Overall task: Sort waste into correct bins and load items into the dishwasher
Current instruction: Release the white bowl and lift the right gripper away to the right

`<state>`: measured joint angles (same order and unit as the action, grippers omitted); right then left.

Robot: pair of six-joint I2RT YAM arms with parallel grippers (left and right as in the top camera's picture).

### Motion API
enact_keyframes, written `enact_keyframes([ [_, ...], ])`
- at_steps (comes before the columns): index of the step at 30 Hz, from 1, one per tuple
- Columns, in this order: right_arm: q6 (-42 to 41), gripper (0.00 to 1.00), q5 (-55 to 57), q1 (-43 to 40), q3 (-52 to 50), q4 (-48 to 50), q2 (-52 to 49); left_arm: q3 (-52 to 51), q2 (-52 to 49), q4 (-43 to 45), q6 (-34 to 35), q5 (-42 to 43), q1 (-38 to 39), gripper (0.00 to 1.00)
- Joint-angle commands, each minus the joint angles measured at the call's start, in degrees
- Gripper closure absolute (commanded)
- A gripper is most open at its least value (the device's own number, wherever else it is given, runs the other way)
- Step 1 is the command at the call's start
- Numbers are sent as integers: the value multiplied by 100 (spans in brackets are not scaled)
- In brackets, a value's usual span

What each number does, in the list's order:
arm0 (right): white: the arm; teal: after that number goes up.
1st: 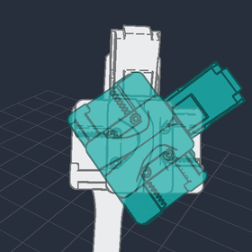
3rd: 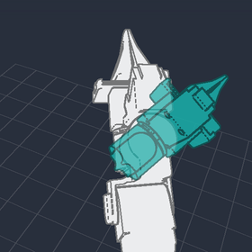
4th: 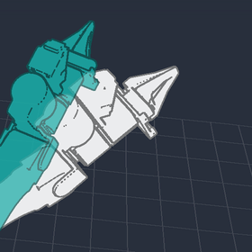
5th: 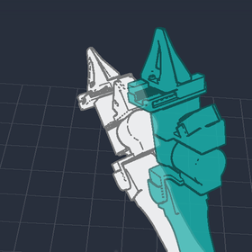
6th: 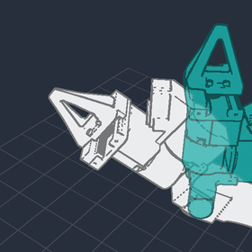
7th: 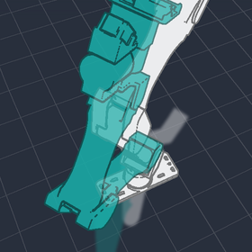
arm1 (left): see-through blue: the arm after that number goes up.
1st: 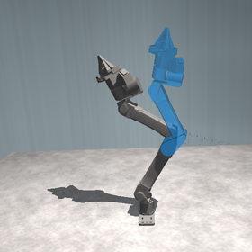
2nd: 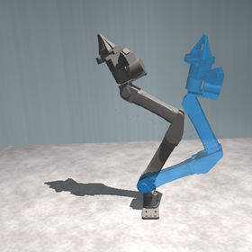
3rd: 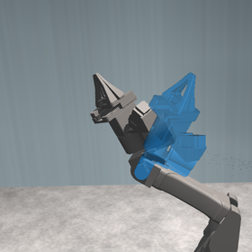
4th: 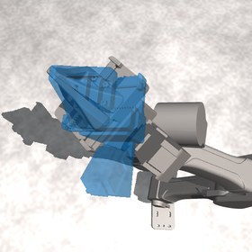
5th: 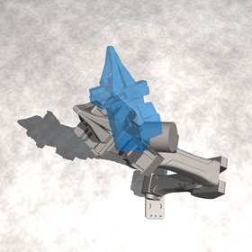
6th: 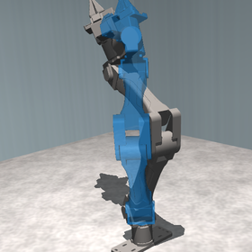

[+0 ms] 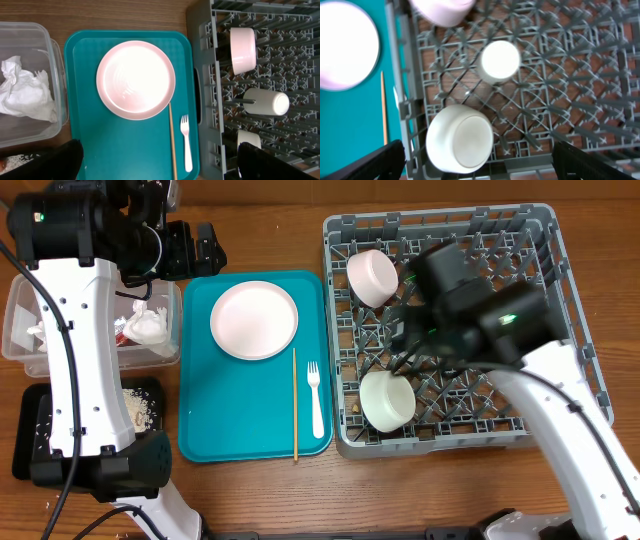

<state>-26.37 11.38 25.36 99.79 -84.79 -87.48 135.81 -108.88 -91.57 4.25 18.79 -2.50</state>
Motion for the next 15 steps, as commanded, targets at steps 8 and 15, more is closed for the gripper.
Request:
enact_keyframes([
  [8, 323, 0, -503, -1683, 118, -94, 48, 79, 39, 11, -107, -37, -13, 0],
  [15, 411, 0, -503, -2354, -275, 39, 42, 79, 39, 9, -107, -37, -13, 0],
])
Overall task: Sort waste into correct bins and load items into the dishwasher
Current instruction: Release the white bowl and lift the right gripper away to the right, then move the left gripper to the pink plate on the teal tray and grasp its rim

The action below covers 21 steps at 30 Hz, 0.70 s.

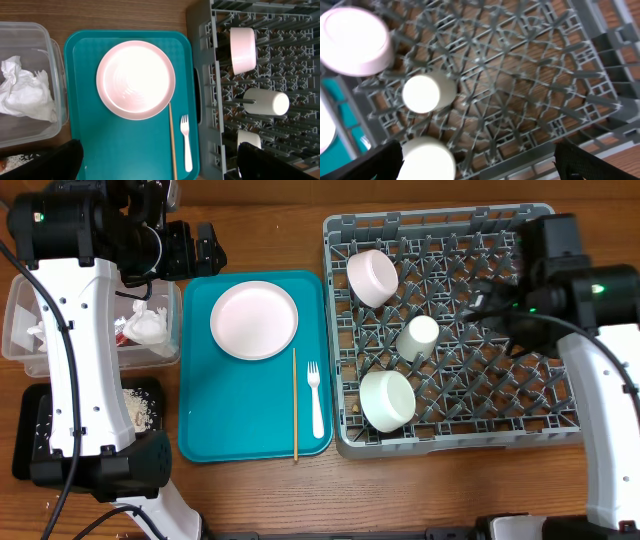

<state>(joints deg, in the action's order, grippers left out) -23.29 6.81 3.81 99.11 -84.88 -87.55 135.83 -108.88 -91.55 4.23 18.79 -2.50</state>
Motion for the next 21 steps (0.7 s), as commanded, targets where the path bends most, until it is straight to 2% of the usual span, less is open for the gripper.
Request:
enact_keyframes([
  [1, 103, 0, -48, -258, -269, 61, 46, 76, 39, 7, -105, -37, -13, 0],
  [21, 101, 0, -50, -348, -398, 81, 42, 76, 39, 9, -105, -37, -13, 0],
])
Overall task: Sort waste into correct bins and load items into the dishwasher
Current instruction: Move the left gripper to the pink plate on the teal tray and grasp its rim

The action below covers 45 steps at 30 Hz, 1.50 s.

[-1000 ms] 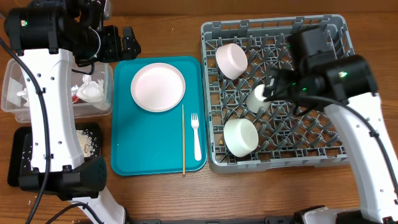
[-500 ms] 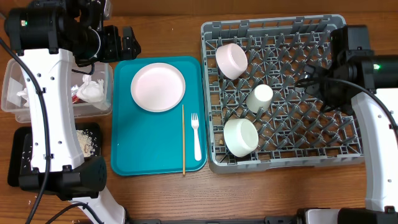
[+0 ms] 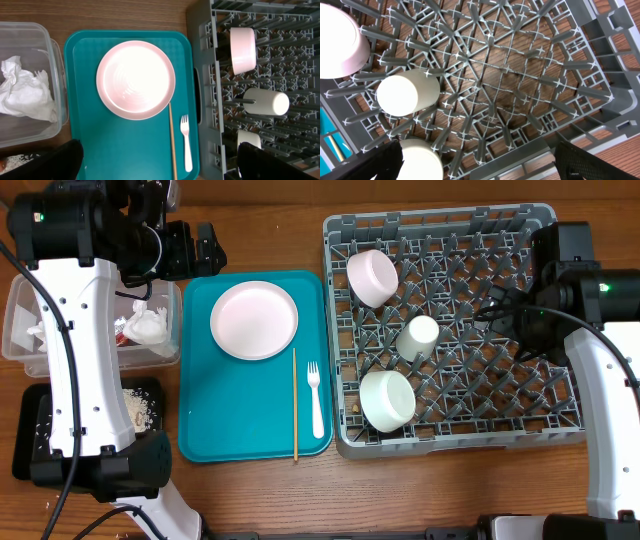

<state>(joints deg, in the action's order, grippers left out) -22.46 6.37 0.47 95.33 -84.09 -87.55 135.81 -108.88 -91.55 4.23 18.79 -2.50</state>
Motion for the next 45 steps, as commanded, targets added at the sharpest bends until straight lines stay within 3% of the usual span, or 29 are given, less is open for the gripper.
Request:
enact_keyframes([
  [1, 17, 0, -4, -13, -20, 4, 42, 79, 39, 9, -105, -37, -13, 0],
  [14, 17, 0, -7, -13, -20, 4, 42, 57, 13, 608, -90, -199, -7, 0],
  [20, 17, 0, -7, -13, -20, 2, 42, -525, -181, 654, 505, -916, 92, 0],
  [29, 17, 0, -4, -13, -20, 4, 42, -1010, -800, 1064, 479, -992, 103, 0],
  [35, 17, 0, -7, -13, -20, 46, 42, -1010, -1366, 994, 479, -879, 232, 25],
  [41, 17, 0, -4, -13, -20, 101, 42, -1010, -2035, 988, 481, -1049, 334, 37],
  [45, 17, 0, -4, -13, -20, 92, 42, -1010, -2430, 970, 479, -1062, 321, 36],
])
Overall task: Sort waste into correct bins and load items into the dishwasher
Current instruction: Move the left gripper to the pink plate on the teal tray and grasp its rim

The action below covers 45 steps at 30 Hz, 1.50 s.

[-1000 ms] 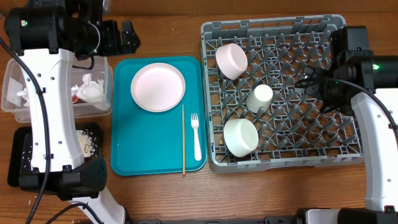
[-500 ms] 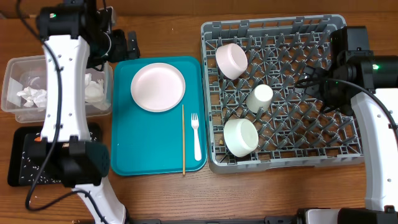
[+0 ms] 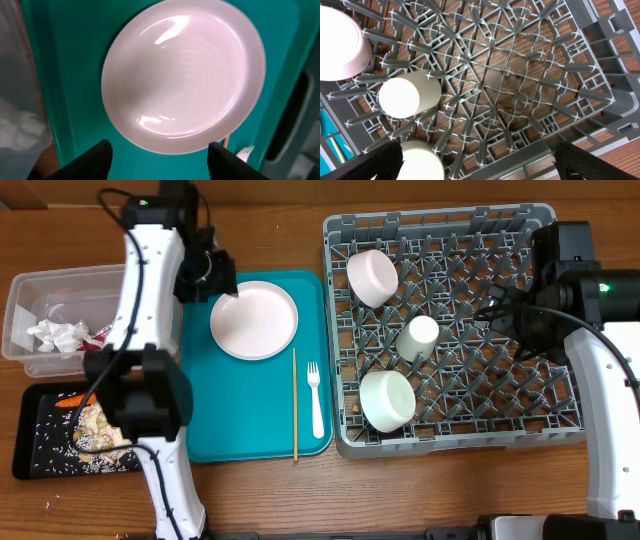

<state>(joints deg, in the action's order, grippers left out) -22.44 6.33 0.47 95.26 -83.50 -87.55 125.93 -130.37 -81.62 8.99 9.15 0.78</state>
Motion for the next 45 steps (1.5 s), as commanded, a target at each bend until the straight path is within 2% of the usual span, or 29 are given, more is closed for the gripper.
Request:
enact_keyframes([
  [1, 15, 0, 0, -13, -13, 33, 42, -22, -358, -22, 7, -170, -9, 36],
  [6, 15, 0, 0, -13, -13, 33, 42, -22, -623, -13, 28, -695, -11, 36],
  [17, 15, 0, 0, -13, -13, 33, 42, -33, -1126, 221, 46, -721, -9, 36],
  [21, 15, 0, 0, -13, -13, 44, 42, -55, -1252, 245, 46, -726, -9, 40],
  [31, 17, 0, 2, -13, -13, 50, 42, -225, -1279, 474, 46, -750, 11, 43],
  [33, 17, 0, 2, -13, -13, 52, 42, -332, -1279, 531, 46, -748, 11, 46],
  [35, 17, 0, 2, -13, -13, 52, 42, -457, -1279, 595, 46, -748, 11, 55],
  [38, 17, 0, 2, -13, -13, 55, 42, -520, -1276, 603, 44, -758, 11, 96],
  [45, 17, 0, 0, -13, -13, 52, 42, -234, -1266, 378, 46, -765, -39, 96],
])
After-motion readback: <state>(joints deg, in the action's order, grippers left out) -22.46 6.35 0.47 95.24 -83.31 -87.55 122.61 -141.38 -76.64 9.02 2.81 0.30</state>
